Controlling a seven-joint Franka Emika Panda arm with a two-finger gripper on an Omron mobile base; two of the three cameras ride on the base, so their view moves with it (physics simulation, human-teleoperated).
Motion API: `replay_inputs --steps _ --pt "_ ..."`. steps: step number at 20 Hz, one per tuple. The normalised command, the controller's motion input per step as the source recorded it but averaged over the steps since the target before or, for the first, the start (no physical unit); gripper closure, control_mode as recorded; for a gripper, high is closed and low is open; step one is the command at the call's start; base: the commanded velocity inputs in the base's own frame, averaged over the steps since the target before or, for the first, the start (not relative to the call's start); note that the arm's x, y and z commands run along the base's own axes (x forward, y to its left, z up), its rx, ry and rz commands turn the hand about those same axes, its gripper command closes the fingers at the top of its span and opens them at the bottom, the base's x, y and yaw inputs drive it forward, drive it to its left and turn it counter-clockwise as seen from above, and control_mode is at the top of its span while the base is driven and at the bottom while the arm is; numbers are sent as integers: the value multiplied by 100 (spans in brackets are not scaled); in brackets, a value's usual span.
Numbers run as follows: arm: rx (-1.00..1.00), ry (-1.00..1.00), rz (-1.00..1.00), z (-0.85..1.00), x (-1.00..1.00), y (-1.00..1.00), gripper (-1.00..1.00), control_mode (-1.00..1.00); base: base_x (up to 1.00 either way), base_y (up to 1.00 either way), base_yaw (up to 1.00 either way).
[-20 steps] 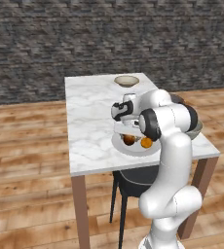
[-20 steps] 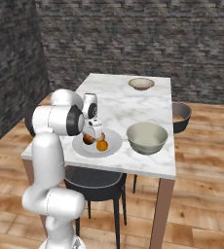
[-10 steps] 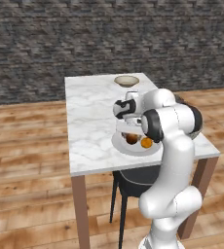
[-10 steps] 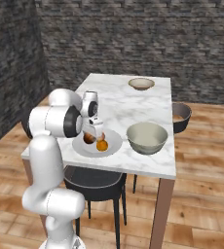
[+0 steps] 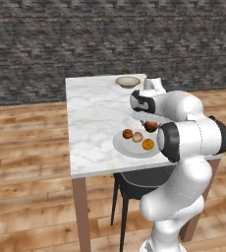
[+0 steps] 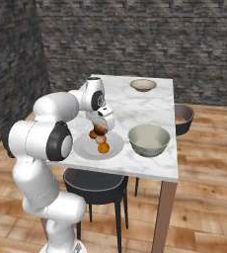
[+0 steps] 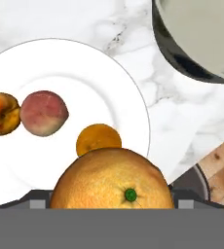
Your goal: Take the fruits from the plate on the dining counter and place two fruits in each bowl.
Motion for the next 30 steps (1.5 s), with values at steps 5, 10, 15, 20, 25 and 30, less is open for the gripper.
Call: replay_inputs --steps 5,10,15,20,25,30 --pt "0 -7 7 99 0 -100 100 -100 0 0 0" --pt "1 0 0 37 0 -100 100 -100 0 0 0" --pt "4 0 -6 -69 0 -100 100 -100 0 0 0" --pt "0 12 -10 -26 15 -81 100 -100 0 0 0" --pt "1 12 -1 0 43 -46 100 -100 0 0 0" --pt "1 2 0 -24 22 -9 100 -100 0 0 0"
